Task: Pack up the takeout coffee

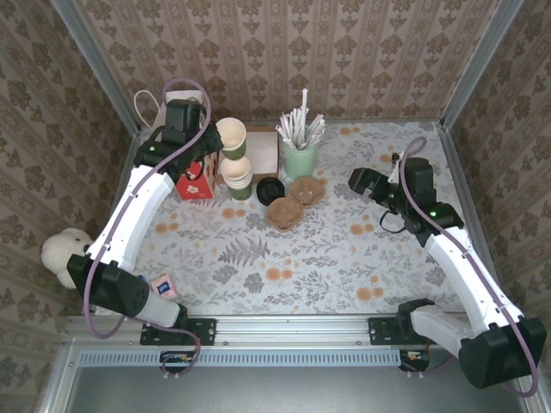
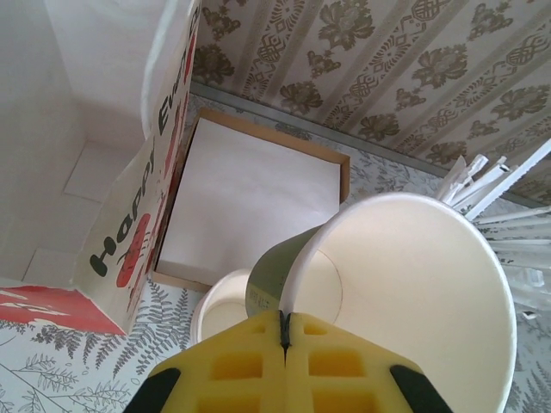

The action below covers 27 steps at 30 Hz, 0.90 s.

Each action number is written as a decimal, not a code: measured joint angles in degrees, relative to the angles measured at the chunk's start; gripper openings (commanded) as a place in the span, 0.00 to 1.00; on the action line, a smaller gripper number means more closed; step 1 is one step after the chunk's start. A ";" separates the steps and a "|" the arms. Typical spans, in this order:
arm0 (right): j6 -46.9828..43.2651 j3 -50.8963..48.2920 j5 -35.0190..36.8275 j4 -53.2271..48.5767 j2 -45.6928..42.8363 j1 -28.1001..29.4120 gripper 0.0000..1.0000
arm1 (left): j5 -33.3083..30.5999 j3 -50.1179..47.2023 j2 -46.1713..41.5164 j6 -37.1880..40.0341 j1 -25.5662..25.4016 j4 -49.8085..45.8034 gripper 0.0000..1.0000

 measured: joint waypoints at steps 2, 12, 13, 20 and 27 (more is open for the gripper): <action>0.00 0.61 0.42 0.00 0.98 1.16 1.00 | 1.09 1.03 -0.04 0.37 0.31 -1.62 0.00; 0.00 3.96 1.68 2.84 7.61 7.13 1.00 | 8.37 -0.11 -8.15 4.61 -0.57 -12.74 0.00; -0.02 4.81 1.73 3.19 9.31 7.91 1.00 | 9.66 -2.05 -10.25 5.11 -1.29 -12.74 0.00; 0.96 11.28 0.68 5.53 21.27 14.40 1.00 | 14.97 -12.13 -14.93 9.38 -5.49 -11.54 0.00; 5.29 16.04 -4.92 10.14 34.32 19.74 1.00 | 18.01 -24.61 -16.55 13.53 -8.41 -4.83 0.00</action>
